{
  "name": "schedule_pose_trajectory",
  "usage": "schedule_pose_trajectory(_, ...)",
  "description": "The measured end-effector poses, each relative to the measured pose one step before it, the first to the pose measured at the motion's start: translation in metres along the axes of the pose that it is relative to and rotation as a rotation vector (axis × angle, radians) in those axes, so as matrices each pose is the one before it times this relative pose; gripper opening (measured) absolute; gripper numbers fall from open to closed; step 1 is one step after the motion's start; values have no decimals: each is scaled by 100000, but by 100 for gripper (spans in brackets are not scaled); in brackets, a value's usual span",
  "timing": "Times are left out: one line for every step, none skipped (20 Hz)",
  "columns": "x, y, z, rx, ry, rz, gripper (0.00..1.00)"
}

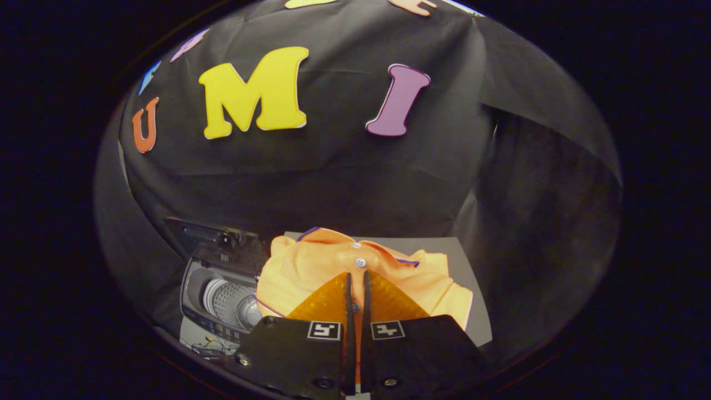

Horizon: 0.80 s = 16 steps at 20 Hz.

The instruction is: Put the clothes into the washing machine and then close the washing machine lid.

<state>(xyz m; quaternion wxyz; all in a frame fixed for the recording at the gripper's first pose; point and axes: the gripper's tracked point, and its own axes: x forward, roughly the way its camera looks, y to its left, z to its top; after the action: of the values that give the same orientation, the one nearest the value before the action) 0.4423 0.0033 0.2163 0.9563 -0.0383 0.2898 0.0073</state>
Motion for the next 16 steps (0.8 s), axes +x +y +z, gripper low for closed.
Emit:
schedule_pose_trajectory(-590, 274, 757, 116, -1517, 387, 7)
schedule_pose_trajectory(-498, 295, 693, 151, -1275, 478, 7)
schedule_pose_trajectory(-427, 494, 629, 19, -854, 689, 7)
schedule_pose_trajectory(-434, 509, 413, 96, -872, 795, 7)
schedule_pose_trajectory(-364, 680, 456, 51, -752, 976, 7)
schedule_pose_trajectory(-165, 750, 277, -230, -567, 1149, 7)
schedule_pose_trajectory(-127, 797, 435, 39, -786, 835, 7)
schedule_pose_trajectory(-162, 636, 466, -389, -1315, 482, 7)
schedule_pose_trajectory(-144, 926, 530, -752, -1352, 908, 7)
schedule_pose_trajectory(-177, 1109, 270, -515, -881, 1664, 7)
schedule_pose_trajectory(-15, 1188, 315, -222, -324, 2103, 7)
schedule_pose_trajectory(-8, 1117, 312, -34, -355, 1971, 7)
schedule_pose_trajectory(35, 1088, 456, -107, -548, 1892, 7)
schedule_pose_trajectory(36, 1037, 263, -112, -380, 2080, 7)
schedule_pose_trajectory(57, 1197, 354, 245, -164, 2343, 7)
schedule_pose_trajectory(-117, 1181, 142, 24, -165, 2308, 7)
